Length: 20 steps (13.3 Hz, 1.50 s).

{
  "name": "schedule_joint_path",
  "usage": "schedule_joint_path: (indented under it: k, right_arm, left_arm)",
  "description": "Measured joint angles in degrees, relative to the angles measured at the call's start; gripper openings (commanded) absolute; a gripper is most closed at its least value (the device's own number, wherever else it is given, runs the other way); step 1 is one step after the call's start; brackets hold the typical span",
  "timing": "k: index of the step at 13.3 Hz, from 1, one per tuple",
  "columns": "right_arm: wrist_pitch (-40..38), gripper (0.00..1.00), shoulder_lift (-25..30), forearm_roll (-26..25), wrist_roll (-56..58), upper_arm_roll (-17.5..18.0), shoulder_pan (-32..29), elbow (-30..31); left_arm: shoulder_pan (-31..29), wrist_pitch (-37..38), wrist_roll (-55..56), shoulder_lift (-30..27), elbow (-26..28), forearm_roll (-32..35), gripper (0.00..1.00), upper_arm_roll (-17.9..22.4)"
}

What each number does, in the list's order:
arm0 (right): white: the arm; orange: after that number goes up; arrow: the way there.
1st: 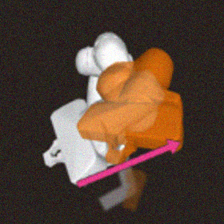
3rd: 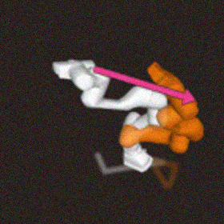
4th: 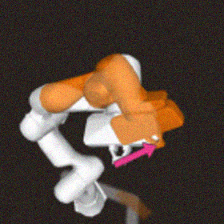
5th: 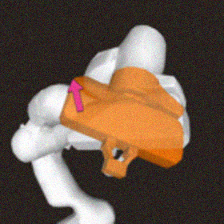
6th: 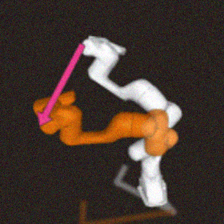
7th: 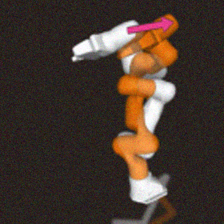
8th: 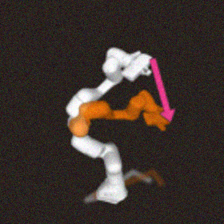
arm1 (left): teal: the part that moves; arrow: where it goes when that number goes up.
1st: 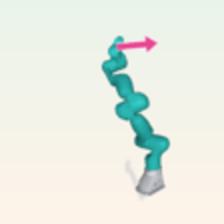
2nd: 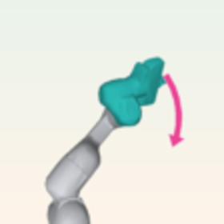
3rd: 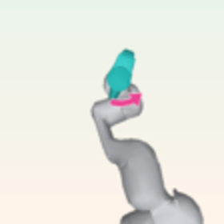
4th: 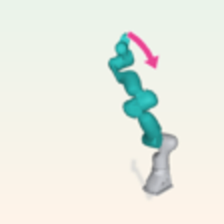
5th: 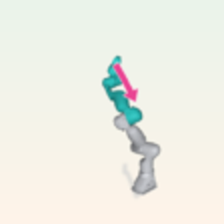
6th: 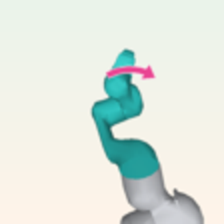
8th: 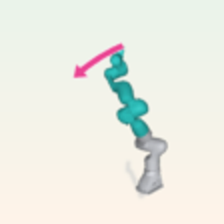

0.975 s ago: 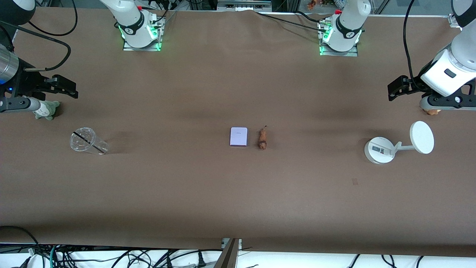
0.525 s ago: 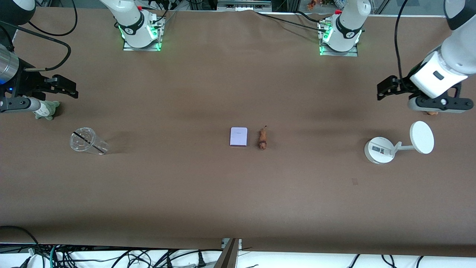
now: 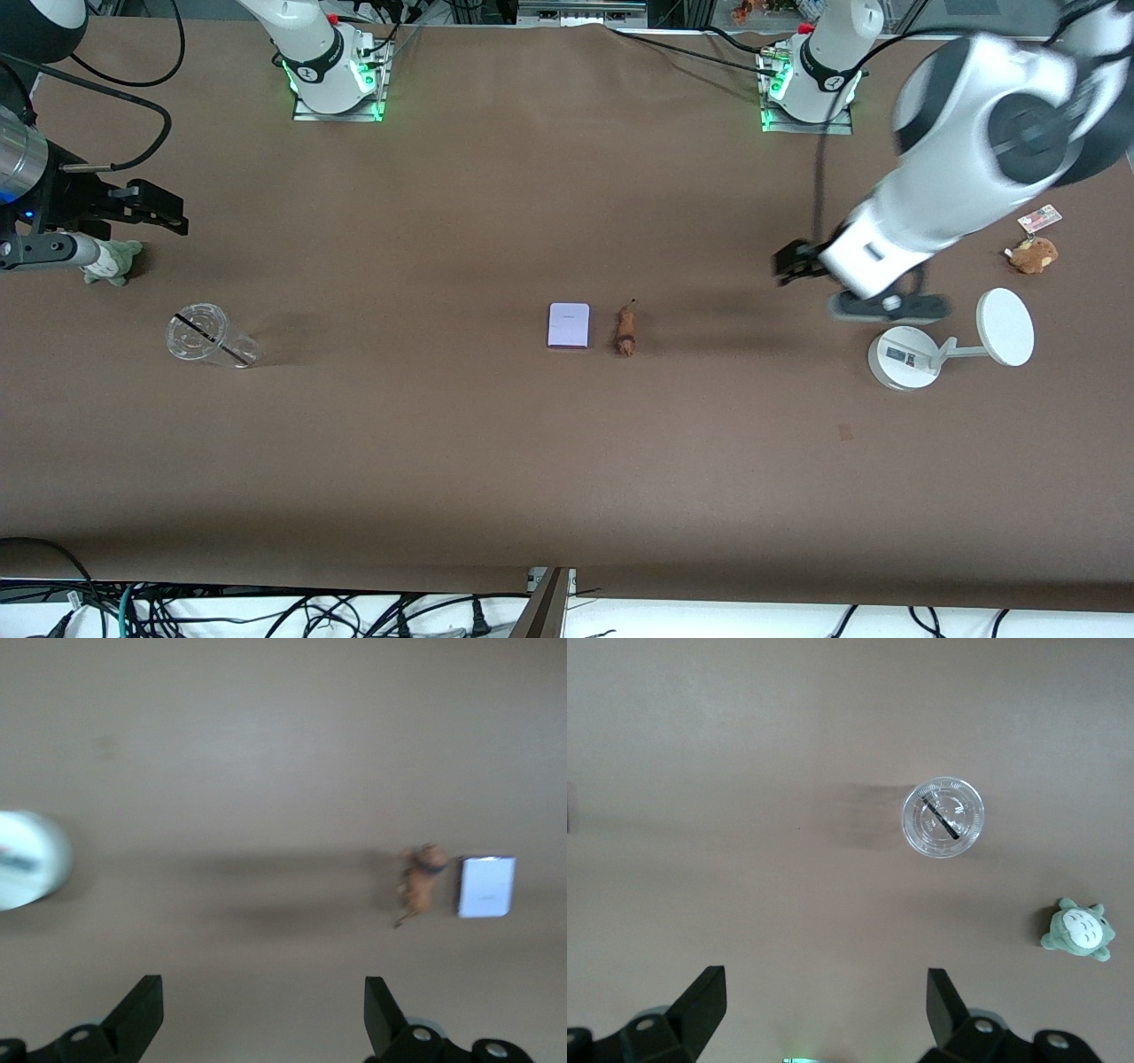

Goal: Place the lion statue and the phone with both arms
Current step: 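Reach the left gripper down to the brown lion statue, then grasp the lion statue with the left gripper and carry it toward the lamp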

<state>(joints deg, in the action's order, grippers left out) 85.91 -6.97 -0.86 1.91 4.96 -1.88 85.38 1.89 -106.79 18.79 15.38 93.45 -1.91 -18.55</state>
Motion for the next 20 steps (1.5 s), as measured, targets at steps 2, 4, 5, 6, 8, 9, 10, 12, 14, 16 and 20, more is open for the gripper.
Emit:
schedule_joint_path:
  k: [2,4,5,6,8,9,10,12,14,16,20]
  right_arm:
    - [0.0,1.00,-0.3,0.0,0.0,0.0,0.0,0.0]
    - [0.0,1.00,-0.5,0.1,-0.1,0.0,0.0,0.0]
    - [0.0,1.00,-0.7,0.1,-0.1,0.0,0.0,0.0]
    - [0.0,1.00,-0.7,0.1,-0.1,0.0,0.0,0.0]
    - [0.0,1.00,-0.8,0.1,-0.1,0.0,0.0,0.0]
    - [0.0,1.00,-0.8,0.1,-0.1,0.0,0.0,0.0]
    - [0.0,1.00,-0.8,0.1,-0.1,0.0,0.0,0.0]
    - [0.0,1.00,-0.8,0.1,-0.1,0.0,0.0,0.0]
    - [0.0,1.00,-0.8,0.1,-0.1,0.0,0.0,0.0]
    - [0.0,1.00,-0.8,0.1,-0.1,0.0,0.0,0.0]
    - [-0.1,1.00,-0.8,0.1,-0.1,0.0,0.0,0.0]
  left_arm:
    - [1.8,-6.6,1.0,5.1,0.1,0.0,1.00,-2.0]
    - [6.2,-12.8,1.4,10.4,0.3,0.1,1.00,-2.1]
    - [8.4,-16.2,2.4,12.9,0.4,0.6,1.00,-2.1]
    - [10.2,-18.9,3.8,15.3,0.5,2.0,1.00,-2.1]
    - [13.2,-21.4,8.0,18.9,0.5,7.8,1.00,-2.1]
    - [14.5,-21.9,11.2,20.2,0.5,12.3,1.00,-2.1]
    - [15.5,-22.7,14.4,21.2,0.5,16.4,1.00,-2.2]
    - [17.3,-25.4,19.1,23.2,0.6,20.3,1.00,-2.2]
    - [18.0,-27.1,20.3,24.9,0.6,21.7,1.00,-2.1]
    - [18.0,-27.7,20.5,26.2,0.6,23.6,1.00,-2.1]
    - [18.0,-29.8,20.5,26.8,0.6,25.6,0.67,-1.8]
